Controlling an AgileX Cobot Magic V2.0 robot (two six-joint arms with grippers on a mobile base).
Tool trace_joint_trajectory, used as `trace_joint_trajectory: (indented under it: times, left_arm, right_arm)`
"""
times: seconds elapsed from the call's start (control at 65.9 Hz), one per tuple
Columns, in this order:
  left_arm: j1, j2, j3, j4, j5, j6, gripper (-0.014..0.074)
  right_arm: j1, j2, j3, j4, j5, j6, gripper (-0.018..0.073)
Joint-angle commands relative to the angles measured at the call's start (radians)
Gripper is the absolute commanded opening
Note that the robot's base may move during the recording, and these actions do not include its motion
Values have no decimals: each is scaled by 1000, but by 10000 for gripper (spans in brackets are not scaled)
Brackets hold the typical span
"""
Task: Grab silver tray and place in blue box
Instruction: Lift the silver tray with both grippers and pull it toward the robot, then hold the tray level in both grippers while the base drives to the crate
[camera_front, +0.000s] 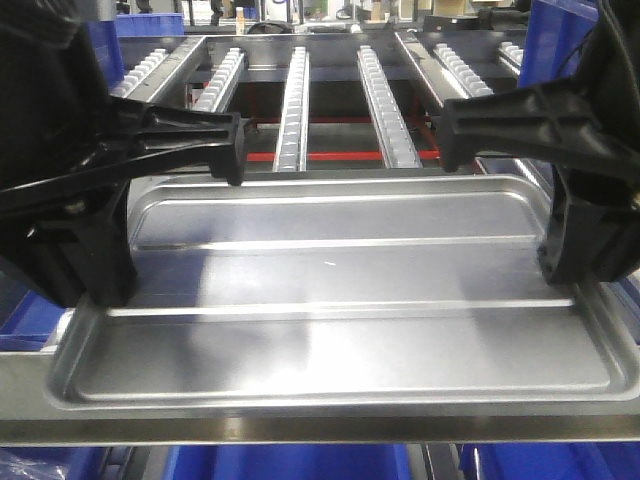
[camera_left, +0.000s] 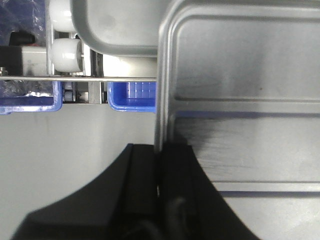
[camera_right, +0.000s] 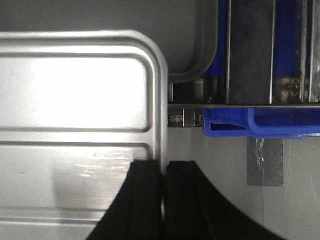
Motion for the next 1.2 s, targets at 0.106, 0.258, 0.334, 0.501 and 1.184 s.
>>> trace_joint_trajectory:
  times: [0.106, 0.258, 0.334, 0.501, 1.184]
  left_arm:
    - [-10, -32, -28, 8, -46, 11, -104]
    - [-10, -32, -28, 8, -46, 11, -104]
    - [-10, -32, -28, 8, -46, 11, -104]
    - [-10, -32, -28, 8, -46, 11, -104]
    - [-10, -32, -28, 8, -46, 11, -104]
  right_arm:
    - [6, -27, -28, -42, -67, 1, 58]
    - [6, -27, -28, -42, -67, 1, 58]
    - [6, -27, -28, -42, -67, 1, 58]
    - [6, -27, -28, -42, -67, 1, 58]
    - [6, -27, -28, -44, -67, 1, 58]
